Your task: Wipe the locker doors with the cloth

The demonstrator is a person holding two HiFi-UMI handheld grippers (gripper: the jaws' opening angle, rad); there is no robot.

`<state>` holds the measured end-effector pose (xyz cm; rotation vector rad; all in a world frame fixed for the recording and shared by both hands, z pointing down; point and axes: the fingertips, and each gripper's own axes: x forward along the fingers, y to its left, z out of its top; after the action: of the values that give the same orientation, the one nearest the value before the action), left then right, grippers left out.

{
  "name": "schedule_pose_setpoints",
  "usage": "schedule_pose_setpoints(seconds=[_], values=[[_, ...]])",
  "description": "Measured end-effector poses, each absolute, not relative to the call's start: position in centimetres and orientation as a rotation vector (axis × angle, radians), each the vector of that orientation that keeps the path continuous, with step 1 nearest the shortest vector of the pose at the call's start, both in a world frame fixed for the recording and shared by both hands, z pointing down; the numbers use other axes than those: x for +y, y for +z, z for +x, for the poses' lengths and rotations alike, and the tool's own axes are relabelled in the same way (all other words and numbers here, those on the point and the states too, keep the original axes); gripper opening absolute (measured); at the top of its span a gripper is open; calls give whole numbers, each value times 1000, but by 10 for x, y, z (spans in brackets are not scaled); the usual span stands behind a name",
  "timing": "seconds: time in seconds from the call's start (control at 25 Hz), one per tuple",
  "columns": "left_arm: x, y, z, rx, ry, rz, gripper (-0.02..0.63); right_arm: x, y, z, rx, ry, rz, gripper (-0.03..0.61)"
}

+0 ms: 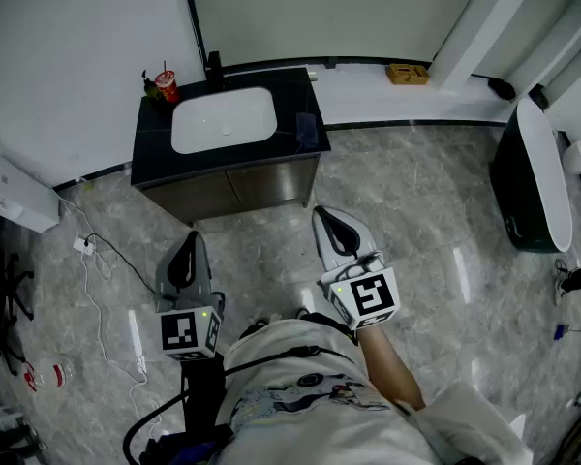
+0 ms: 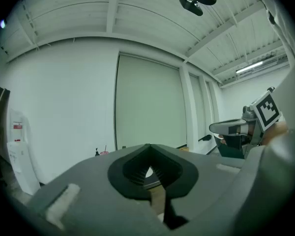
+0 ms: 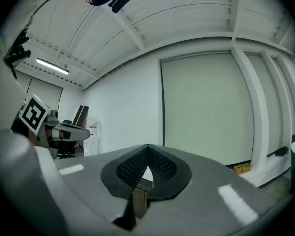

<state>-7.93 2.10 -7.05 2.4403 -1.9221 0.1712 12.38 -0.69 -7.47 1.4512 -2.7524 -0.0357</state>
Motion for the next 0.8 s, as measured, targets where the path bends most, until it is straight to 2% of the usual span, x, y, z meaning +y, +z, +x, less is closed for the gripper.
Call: schedule_pose_setpoints(seconds=[0.8], values=[[16, -69, -90, -1918, 147, 2445, 2, -12, -69, 121, -2713, -3, 1489, 3]])
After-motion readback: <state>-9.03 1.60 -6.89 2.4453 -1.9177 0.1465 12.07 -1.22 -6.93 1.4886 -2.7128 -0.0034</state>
